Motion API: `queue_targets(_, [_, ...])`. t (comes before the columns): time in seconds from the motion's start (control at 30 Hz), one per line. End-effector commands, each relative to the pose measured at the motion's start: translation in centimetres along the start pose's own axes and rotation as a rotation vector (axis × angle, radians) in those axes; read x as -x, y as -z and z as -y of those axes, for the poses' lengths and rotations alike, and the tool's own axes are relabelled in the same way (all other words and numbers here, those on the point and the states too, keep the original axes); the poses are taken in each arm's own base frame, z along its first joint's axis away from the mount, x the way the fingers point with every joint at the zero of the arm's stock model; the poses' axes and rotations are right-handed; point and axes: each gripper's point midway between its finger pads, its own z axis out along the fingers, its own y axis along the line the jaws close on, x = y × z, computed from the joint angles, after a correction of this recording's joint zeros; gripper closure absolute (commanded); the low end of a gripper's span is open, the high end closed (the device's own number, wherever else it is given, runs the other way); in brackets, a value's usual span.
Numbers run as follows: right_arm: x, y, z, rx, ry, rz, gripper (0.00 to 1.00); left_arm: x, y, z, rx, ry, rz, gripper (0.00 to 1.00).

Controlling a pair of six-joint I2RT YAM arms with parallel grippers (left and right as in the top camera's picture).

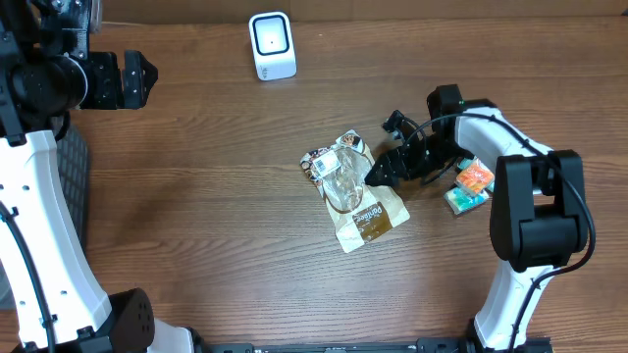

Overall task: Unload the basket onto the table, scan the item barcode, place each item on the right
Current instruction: 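Lower the pouch onto the table and open the right gripper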

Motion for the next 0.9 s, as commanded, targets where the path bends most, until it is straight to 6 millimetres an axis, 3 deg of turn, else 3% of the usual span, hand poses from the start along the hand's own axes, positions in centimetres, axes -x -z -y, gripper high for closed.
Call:
queue_targets(0.0, [-0.8,-1.9,-2.2,0.098,0.003,0.006,0.20,0.1,0.2,0.1,-0.008,-0.012,0.007,0.00])
queue_targets(0.2, [-1.2,-5.1,-4.9,0.110,-0.046,-0.048,0.30,0.1,0.2,0.1,-0.008,-0.012,0.007,0.01])
queue_targets(0.33, [-1.0,-6.3,-5.0,0.011,-0.112,-0.083,0.41,0.1,0.2,0.1,-0.008,-0.012,0.007,0.00])
queue_targets(0.4, [-0.6,-6.3,-5.1,0.004,-0.138,-0.080,0.53,0.1,0.2,0.1,-0.008,-0.012,0.007,0.01])
queue_targets(0.5, [0.1,-6.2,-5.2,0.011,-0.208,-0.056,0.81,0.1,0.2,0.1,-0.008,-0.012,0.007,0.01])
queue_targets(0.53, [0.4,-6.1,-5.4,0.030,-0.226,-0.042,0.85,0.1,0.2,0.1,-0.008,-0.012,0.007,0.00])
queue_targets(0.67, [1.9,-5.7,-6.6,0.131,-0.232,0.010,0.96,0.1,0.2,0.1,-0.008,-0.012,0.007,0.00])
queue_targets(0.87, [3.2,-5.4,-7.0,0.137,-0.230,0.042,0.96,0.1,0.2,0.1,-0.008,-0.012,0.007,0.00])
